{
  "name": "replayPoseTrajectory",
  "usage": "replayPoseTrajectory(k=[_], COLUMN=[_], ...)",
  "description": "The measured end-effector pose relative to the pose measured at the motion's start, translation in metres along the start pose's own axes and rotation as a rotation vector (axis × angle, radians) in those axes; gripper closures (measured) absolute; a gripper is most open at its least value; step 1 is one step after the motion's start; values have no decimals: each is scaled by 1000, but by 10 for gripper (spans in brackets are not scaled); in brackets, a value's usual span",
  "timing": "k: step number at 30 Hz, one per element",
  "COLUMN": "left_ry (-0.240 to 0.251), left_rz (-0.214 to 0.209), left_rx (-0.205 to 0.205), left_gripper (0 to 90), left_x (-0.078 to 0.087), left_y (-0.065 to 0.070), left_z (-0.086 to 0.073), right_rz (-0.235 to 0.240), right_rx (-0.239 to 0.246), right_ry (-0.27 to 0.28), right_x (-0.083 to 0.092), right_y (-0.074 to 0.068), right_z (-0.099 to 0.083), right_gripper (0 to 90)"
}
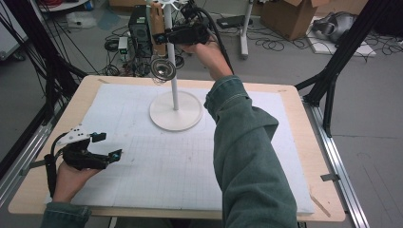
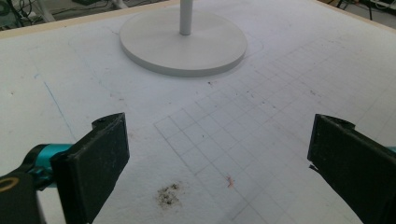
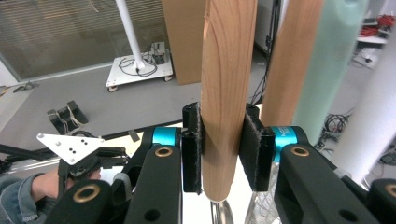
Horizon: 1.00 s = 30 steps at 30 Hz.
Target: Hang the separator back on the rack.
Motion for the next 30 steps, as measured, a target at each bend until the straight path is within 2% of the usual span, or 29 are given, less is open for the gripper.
replayPoseTrajectory(k=[12, 22, 30], left_ry=[0, -2, 2], left_rz=[-2, -3, -11], left_rx=[4, -1, -1], left_gripper=[60, 60, 60], left_x=[0, 0, -2], left_y=[-1, 0, 3], left_z=[0, 0, 1], right_rz=[-10, -31, -59], right_rx=[-38, -66, -74], right_ry=[15, 28, 50], right_x=[-1, -2, 4], right_y=[12, 15, 11], right_z=[-3, -8, -16], right_gripper=[723, 713, 585])
Point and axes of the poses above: each handheld gripper's, and its own axes: x roughly backward along the jaws, z roughly out of its top, y roughly to its right, the point moved 2 cm from there along -x, roughly forward along the jaws, and after that the axes turned 5 degrees about -x, right-handed, at the moved point
